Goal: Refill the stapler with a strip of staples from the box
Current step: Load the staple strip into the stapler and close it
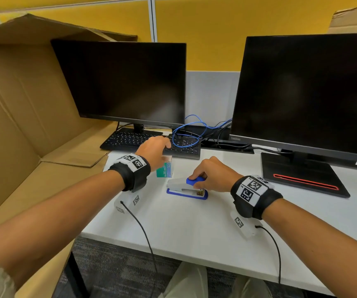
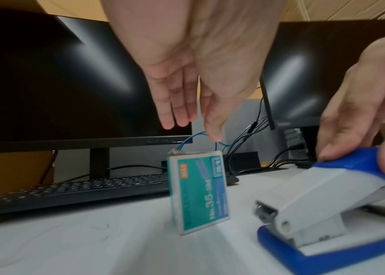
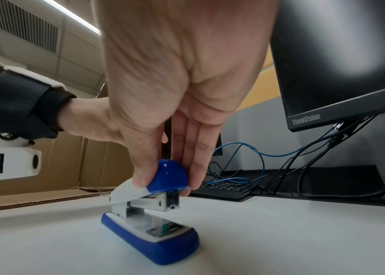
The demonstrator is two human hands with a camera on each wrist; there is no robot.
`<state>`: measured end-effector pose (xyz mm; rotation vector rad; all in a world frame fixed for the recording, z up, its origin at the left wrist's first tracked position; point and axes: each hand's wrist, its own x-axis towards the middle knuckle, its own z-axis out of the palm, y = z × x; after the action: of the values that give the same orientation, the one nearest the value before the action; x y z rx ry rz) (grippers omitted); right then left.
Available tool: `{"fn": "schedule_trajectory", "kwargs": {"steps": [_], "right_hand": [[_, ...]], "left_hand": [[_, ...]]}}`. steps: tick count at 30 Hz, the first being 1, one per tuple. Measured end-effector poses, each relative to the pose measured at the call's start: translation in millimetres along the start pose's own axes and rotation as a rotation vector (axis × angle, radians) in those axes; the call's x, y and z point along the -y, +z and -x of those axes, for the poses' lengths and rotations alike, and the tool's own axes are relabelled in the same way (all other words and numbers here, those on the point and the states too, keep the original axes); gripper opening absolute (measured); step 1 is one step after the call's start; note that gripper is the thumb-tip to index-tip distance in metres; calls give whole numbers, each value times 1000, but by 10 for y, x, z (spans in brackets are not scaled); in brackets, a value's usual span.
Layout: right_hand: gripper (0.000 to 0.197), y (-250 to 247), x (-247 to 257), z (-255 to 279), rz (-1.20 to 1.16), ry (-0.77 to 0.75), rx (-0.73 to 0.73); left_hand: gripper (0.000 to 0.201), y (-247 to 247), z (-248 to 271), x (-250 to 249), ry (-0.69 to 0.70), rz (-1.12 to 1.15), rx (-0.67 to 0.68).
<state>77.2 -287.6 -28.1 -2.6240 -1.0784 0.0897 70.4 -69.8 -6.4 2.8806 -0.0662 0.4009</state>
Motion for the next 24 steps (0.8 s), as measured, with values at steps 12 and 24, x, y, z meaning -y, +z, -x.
{"fn": "schedule_trajectory", "kwargs": {"steps": [12, 24], "right_hand": [[34, 114, 126, -211, -22, 18, -9], [32, 318, 577, -843, 25, -43, -33]], "left_hand": [[19, 138, -130, 404, -31, -12, 258], [21, 6, -127, 837, -26, -25, 242]]}}
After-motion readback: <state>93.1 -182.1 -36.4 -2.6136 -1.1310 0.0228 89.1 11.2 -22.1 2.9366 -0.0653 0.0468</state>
